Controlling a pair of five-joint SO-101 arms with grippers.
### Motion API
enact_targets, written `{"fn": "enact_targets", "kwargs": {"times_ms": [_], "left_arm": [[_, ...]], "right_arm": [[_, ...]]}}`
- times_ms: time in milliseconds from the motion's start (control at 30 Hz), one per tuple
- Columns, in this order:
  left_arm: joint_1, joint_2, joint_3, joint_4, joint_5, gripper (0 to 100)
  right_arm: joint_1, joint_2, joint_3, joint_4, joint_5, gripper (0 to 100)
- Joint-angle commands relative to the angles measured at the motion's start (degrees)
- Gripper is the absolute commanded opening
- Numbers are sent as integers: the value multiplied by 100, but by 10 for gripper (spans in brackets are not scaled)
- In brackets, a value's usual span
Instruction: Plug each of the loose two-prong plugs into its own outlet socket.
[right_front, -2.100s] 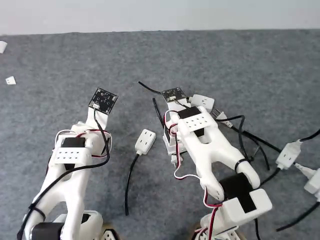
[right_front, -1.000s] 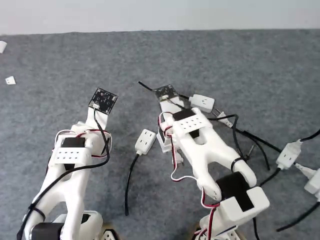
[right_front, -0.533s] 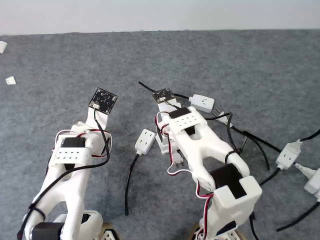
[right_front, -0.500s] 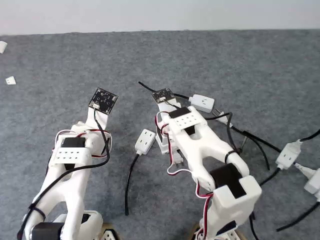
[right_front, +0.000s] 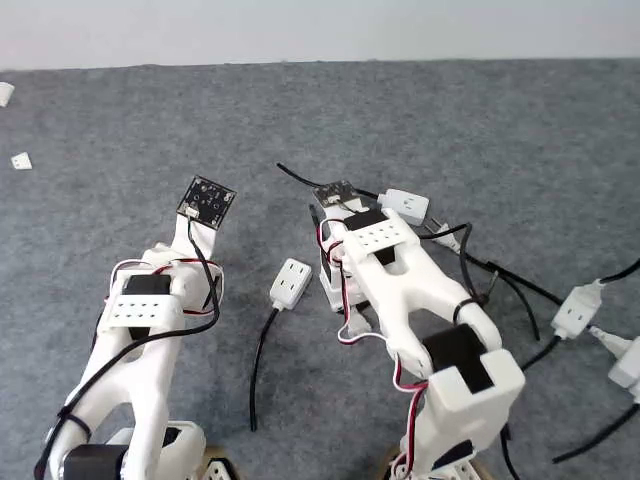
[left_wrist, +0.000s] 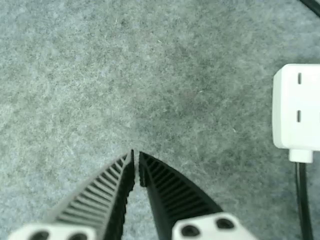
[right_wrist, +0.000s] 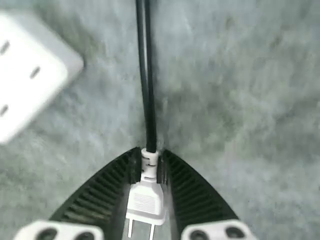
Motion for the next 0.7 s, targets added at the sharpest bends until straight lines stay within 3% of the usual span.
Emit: {"fn": "enact_targets", "kwargs": {"times_ms": [0, 167, 267, 367, 567, 667], "left_arm": [[-9, 9, -321, -9, 281, 13], [0, 747, -822, 202, 299, 13], [0, 1618, -1613, 791, 255, 13], [9, 2224, -2202, 1398, -264, 13], [642, 1873, -1622, 1433, -1319, 12], [809, 1653, -1385, 1319, -1407, 12]], "right_arm": [[154, -919, -176, 303, -105, 8], [-119, -2308, -185, 514, -123, 8], [-514, -3090, -185, 497, -378, 8], [-910, -3618, -149, 479, -448, 8], [-1323, -3802, 273, 127, -492, 8], [-1516, -3837, 545, -110, -527, 8]]}}
